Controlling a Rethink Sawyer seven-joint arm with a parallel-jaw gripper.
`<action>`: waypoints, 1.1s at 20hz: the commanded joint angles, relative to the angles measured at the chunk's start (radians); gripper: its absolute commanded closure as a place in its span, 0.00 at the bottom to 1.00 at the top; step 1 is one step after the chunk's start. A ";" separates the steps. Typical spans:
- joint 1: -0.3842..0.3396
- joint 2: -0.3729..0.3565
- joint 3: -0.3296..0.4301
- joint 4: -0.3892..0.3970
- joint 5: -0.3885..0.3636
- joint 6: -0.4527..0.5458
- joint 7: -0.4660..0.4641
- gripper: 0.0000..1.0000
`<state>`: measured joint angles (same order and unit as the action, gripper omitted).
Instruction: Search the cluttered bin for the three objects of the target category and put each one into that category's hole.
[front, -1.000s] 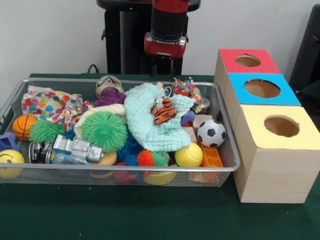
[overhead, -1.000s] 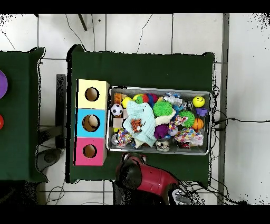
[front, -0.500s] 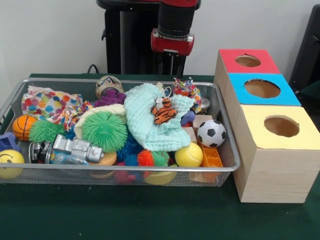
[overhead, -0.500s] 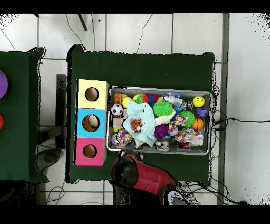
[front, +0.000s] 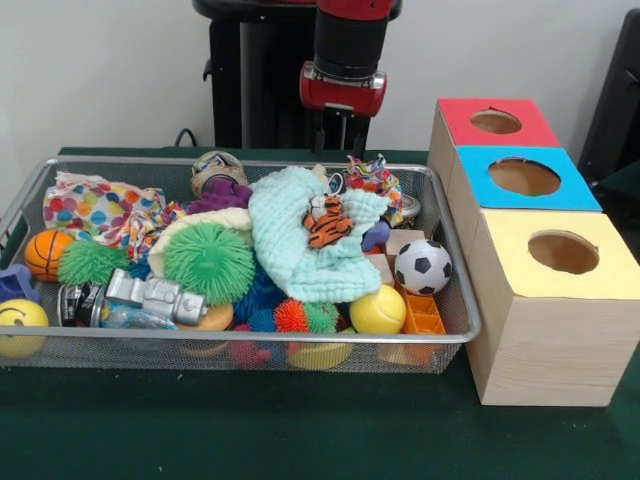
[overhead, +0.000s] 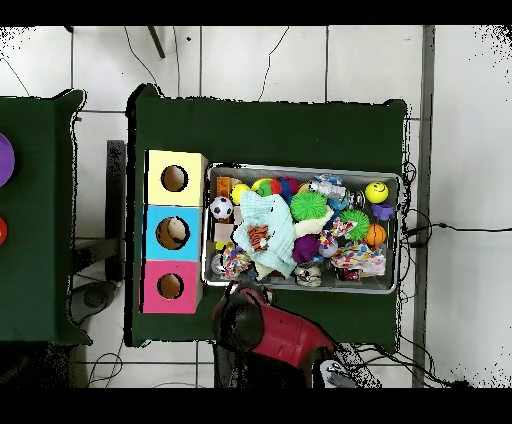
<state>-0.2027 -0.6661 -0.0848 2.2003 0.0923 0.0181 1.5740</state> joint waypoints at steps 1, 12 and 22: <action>0.038 -0.068 0.013 -0.084 0.093 0.123 0.231 0.00; 0.119 -0.098 -0.049 -0.181 0.125 0.260 0.209 0.00; 0.082 -0.055 -0.008 -0.173 0.117 0.131 0.208 0.00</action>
<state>-0.0861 -0.7532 -0.1414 2.1250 0.1653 0.2007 1.5740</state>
